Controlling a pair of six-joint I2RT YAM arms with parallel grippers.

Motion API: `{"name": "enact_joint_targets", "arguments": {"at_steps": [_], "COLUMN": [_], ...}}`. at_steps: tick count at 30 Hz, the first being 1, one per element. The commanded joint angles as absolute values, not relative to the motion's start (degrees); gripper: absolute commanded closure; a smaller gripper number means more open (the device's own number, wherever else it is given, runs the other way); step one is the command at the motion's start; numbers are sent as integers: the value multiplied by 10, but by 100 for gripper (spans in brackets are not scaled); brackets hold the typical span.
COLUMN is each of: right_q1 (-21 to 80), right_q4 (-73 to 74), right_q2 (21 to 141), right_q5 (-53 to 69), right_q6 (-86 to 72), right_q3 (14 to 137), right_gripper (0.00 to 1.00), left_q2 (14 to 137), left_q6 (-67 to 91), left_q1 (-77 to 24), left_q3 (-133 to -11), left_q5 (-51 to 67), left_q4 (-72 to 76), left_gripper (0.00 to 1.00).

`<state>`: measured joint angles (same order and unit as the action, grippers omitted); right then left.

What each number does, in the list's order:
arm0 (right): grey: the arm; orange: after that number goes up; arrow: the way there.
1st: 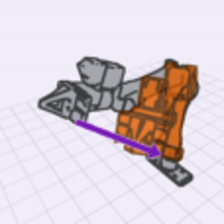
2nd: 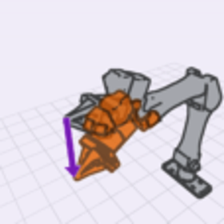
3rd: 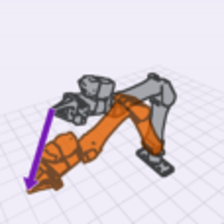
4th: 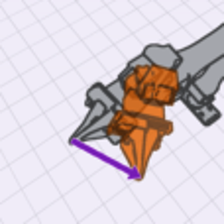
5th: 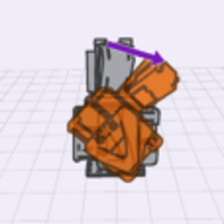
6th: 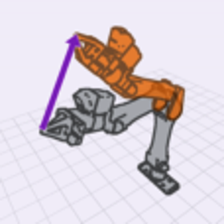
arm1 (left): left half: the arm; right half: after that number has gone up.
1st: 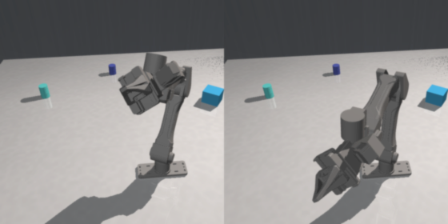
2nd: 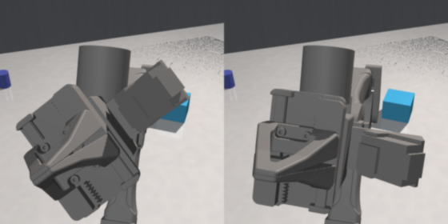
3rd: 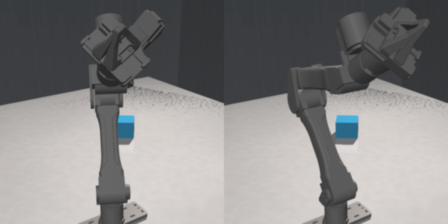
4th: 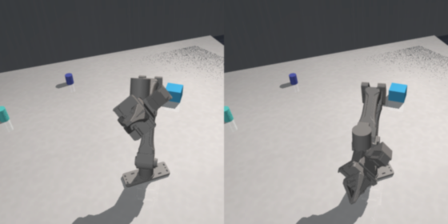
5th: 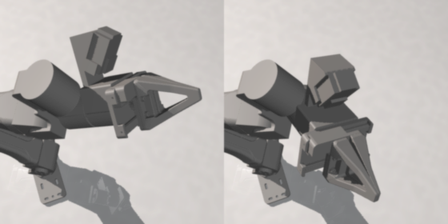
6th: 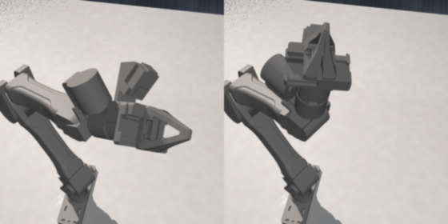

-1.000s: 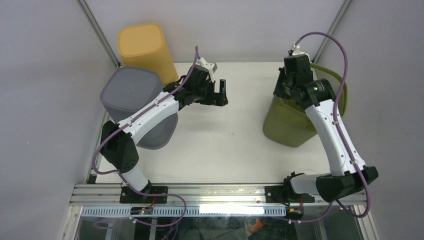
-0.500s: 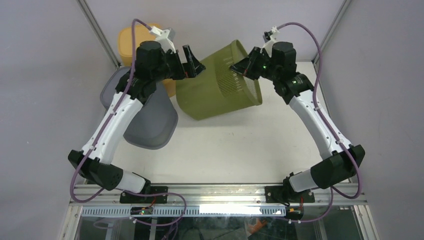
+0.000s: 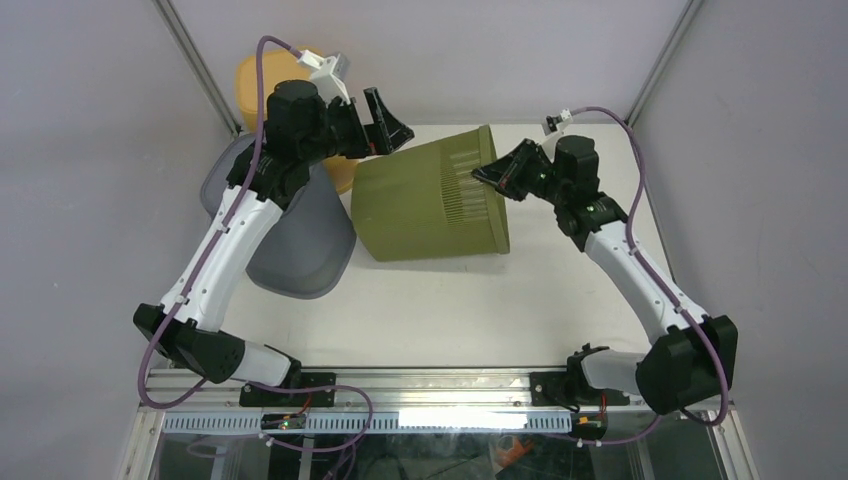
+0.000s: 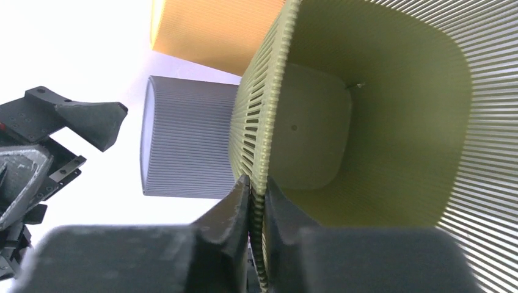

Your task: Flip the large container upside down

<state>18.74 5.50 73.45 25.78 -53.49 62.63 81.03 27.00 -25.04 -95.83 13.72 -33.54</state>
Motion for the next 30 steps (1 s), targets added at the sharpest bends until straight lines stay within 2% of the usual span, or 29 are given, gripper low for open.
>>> {"name": "enact_joint_targets", "arguments": {"at_steps": [1,3,4,11,16,30], "right_q1": [189,188,189,188,188,189], "right_q4": [146,184,201,299,358,414], "right_q2": [673,662,660,669,693,707], "right_q5": [205,184,175,109,48,-8], "right_q6": [-457,-431,-421,-360,-319,-261], "right_q3": [612,607,606,631,682,751], "right_gripper": [76,58,53,33,32,54], "left_q2": [815,832,838,858,873,868], "left_q6": [282,285,287,273,252,243], "left_q1": [-248,-248,-248,-248,-248,-249], "left_q3": [-950,-942,-940,-947,-968,-926], "left_q5": [171,173,171,141,110,63], "left_q4": [-326,-328,-332,-370,-417,-474], "left_gripper": [1,1,1,1,1,1]}}
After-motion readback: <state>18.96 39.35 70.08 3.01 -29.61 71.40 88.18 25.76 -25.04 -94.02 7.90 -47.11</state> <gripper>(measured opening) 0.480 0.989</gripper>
